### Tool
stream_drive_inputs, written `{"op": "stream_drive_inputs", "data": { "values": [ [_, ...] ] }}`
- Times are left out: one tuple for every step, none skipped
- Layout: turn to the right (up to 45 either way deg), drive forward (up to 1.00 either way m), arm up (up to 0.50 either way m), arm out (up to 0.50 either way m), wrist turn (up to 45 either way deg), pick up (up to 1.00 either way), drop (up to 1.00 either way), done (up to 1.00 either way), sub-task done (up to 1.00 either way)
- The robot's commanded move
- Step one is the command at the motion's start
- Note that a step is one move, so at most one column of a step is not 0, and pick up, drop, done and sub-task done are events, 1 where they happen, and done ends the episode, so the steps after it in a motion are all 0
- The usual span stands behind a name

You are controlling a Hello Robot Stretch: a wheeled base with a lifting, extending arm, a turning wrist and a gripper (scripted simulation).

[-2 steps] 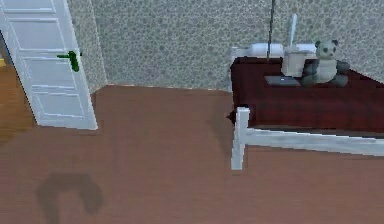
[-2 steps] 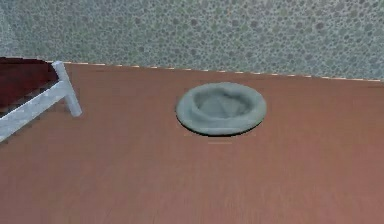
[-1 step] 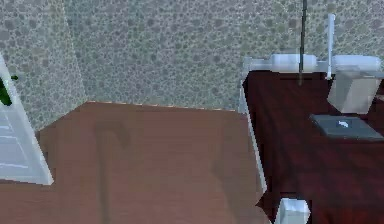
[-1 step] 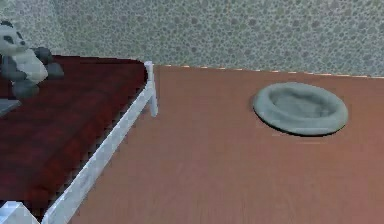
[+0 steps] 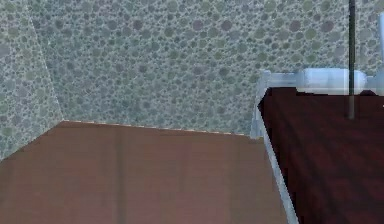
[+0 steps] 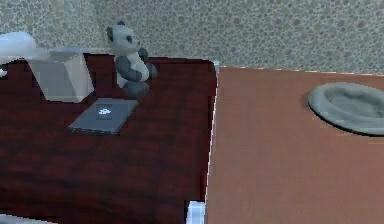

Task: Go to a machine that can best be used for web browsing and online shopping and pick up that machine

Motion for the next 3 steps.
{"op": "stream_drive_inputs", "data": {
  "values": [
    [-21.0,0.0,0.0,0.0,0.0,0.0,0.0,0.0,0.0],
    [39.0,0.0,0.0,0.0,0.0,0.0,0.0,0.0,0.0],
    [0.0,0.75,0.0,0.0,0.0,0.0,0.0,0.0,0.0]
  ]
}}
